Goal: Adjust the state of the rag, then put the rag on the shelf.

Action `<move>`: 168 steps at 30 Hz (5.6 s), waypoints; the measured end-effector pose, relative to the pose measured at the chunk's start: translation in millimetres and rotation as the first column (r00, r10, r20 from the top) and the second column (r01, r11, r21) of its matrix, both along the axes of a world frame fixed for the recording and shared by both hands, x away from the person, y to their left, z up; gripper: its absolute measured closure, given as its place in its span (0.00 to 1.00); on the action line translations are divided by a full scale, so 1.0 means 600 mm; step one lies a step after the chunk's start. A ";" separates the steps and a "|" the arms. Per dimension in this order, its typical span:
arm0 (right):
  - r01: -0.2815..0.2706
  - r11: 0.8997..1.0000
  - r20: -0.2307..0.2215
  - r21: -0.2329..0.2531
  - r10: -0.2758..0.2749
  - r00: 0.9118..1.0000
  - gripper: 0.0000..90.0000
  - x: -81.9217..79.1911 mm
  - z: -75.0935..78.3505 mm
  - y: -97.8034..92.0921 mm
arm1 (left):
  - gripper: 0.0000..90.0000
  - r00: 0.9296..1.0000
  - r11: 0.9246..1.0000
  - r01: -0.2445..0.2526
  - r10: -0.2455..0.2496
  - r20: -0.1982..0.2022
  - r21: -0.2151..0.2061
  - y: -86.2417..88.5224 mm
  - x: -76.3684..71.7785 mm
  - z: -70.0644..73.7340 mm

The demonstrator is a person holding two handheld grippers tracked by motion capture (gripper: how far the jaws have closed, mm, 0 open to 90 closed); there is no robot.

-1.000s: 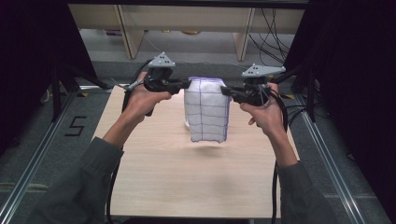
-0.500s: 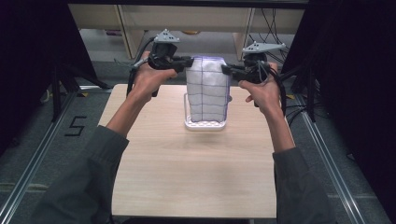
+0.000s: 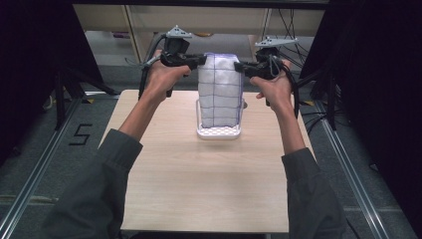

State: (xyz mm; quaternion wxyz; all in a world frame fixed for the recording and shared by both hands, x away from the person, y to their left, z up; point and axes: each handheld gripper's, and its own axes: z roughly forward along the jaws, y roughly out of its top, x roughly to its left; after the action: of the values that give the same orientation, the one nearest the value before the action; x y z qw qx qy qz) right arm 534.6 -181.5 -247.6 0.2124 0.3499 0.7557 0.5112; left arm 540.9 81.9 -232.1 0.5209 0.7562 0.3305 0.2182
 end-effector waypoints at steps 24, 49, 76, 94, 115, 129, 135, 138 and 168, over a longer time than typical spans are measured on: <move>0.067 0.997 -0.054 0.029 -0.065 0.996 0.95 0.042 -0.015 -0.016 | 0.94 0.999 0.999 -0.029 0.028 -0.037 -0.016 -0.011 0.048 -0.015; 0.103 0.994 -0.087 0.024 -0.100 0.991 0.94 0.105 -0.064 0.005 | 0.94 0.992 0.990 -0.099 0.090 -0.091 -0.102 0.001 0.113 -0.083; 0.129 0.988 -0.244 -0.080 -0.145 0.959 0.91 0.152 -0.157 0.022 | 0.90 0.967 0.986 -0.156 0.139 -0.213 -0.066 0.004 0.140 -0.184; 0.206 0.977 -0.252 -0.059 -0.214 0.944 0.62 0.141 -0.148 -0.019 | 0.68 0.961 0.989 -0.139 0.123 -0.249 -0.045 0.053 0.111 -0.194; 0.128 0.988 -0.191 -0.086 -0.142 0.971 0.54 0.070 -0.106 -0.061 | 0.48 0.978 0.995 -0.086 0.073 -0.194 -0.060 0.108 0.017 -0.184; 0.105 0.992 -0.182 -0.077 -0.117 0.976 0.45 0.030 -0.113 -0.072 | 0.37 0.983 0.999 0.004 -0.011 -0.181 -0.036 0.108 -0.068 -0.212; 0.085 0.993 -0.160 -0.080 -0.097 0.982 0.45 0.017 -0.115 -0.076 | 0.37 0.985 0.998 0.027 -0.035 -0.171 -0.049 0.113 -0.094 -0.217; 0.073 0.994 -0.156 -0.079 -0.085 0.984 0.45 0.005 -0.115 -0.076 | 0.37 0.983 0.998 0.042 -0.051 -0.174 -0.055 0.115 -0.108 -0.223; -0.051 0.998 -0.143 -0.037 0.046 0.989 0.34 -0.155 -0.191 -0.069 | 0.27 0.972 0.988 0.151 -0.153 -0.178 -0.025 0.120 -0.230 -0.300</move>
State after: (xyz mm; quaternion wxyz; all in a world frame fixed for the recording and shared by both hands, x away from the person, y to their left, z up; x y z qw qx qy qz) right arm 441.7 -222.6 -362.0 0.1525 0.3626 0.7876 0.4744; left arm 402.7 154.0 -412.2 0.5085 0.7930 0.3181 0.1069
